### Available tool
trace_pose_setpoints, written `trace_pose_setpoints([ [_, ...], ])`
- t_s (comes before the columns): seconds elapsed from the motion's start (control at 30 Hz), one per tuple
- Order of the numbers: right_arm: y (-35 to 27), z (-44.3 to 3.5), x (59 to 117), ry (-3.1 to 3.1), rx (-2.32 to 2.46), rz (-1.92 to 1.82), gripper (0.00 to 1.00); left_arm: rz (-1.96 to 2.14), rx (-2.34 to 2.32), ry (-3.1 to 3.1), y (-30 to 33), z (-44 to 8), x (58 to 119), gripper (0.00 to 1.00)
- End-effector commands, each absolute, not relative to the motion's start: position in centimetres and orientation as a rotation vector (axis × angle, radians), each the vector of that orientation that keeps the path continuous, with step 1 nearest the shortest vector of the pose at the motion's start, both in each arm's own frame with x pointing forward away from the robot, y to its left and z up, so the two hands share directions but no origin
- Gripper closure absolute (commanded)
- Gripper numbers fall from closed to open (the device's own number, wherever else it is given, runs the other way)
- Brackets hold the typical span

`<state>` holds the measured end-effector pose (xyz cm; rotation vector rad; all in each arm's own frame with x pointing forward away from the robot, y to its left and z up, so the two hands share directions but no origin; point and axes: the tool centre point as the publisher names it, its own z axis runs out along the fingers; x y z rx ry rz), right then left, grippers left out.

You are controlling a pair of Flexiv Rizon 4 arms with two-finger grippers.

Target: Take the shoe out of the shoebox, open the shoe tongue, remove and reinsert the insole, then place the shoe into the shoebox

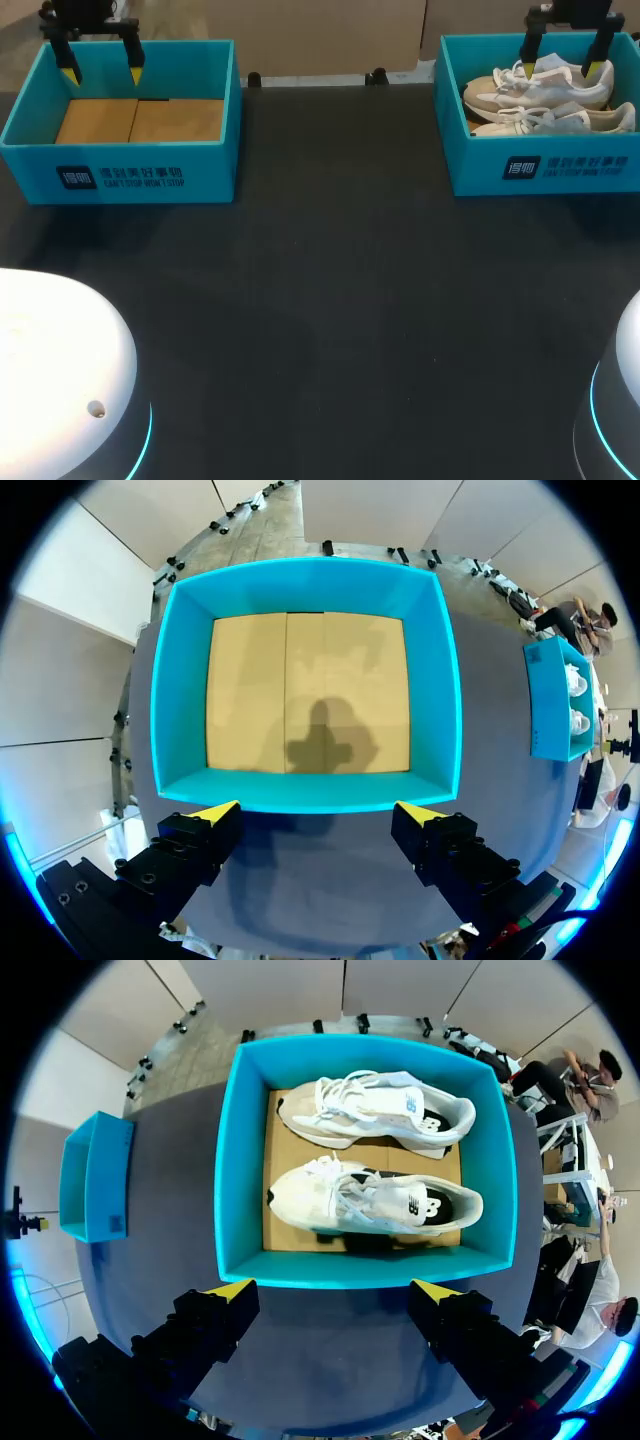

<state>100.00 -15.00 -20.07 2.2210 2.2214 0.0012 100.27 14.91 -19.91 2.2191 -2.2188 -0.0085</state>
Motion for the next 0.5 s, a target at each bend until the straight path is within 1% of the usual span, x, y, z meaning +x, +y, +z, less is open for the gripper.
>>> trace_pose_setpoints([
  [0.03, -15.0, -20.0, 100.0, 2.221, 2.221, 0.001, 0.00, -0.007, 2.219, -2.219, 14.9, -19.9, 100.2, 0.00],
  [0.37, -15.0, -20.0, 100.0, 2.221, 2.221, 0.001, 0.00, -0.007, 2.219, -2.219, 14.9, -19.9, 100.2, 0.00],
  [0.5, -16.2, -20.7, 100.3, 2.215, 2.225, -0.004, 0.00, -0.007, 2.219, -2.219, 14.9, -19.9, 100.2, 0.00],
])
